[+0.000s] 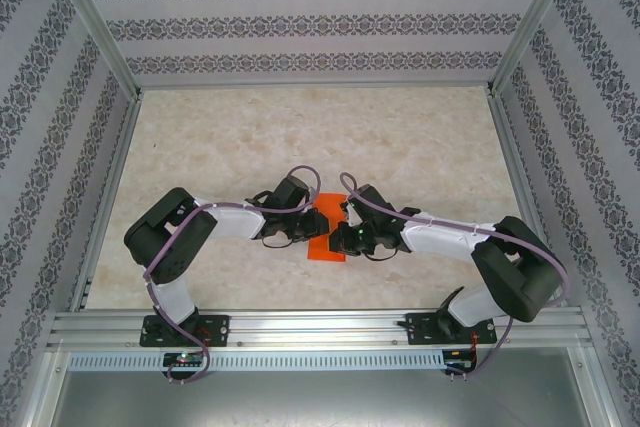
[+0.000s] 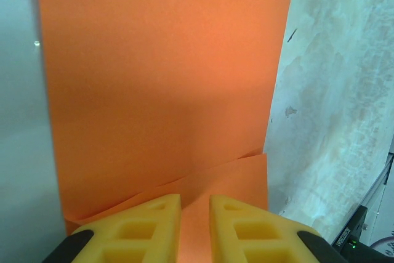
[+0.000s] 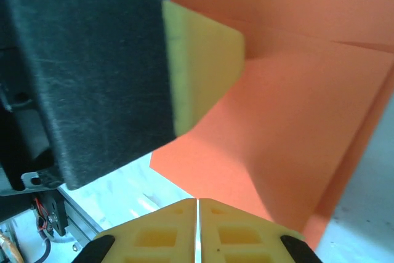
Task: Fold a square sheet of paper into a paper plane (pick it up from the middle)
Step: Fold the triangle a second time at the center of the table.
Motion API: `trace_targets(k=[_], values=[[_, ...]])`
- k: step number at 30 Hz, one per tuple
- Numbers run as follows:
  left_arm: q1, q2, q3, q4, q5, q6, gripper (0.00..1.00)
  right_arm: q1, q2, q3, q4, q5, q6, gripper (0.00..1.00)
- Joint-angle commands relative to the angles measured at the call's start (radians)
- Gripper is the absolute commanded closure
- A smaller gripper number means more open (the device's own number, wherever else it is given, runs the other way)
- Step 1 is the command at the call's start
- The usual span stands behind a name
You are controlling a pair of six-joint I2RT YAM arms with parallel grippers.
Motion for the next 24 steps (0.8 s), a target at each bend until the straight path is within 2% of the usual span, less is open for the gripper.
trace_targets(k=[1,7,24], values=[[-0.018,0.031,0.011,-0.051,-0.024,0.024,0.78,0.032,0.025,0.043,-0.032,0.038,-0.019,0.89],[-0.018,0.022,0.011,-0.056,-0.029,0.026,0.78,0.027,0.063,0.045,-0.084,0.137,-0.034,0.90],[-0.018,0.026,0.002,-0.053,-0.030,0.028,0.78,0.001,0.072,-0.018,-0.118,0.160,-0.048,0.90]])
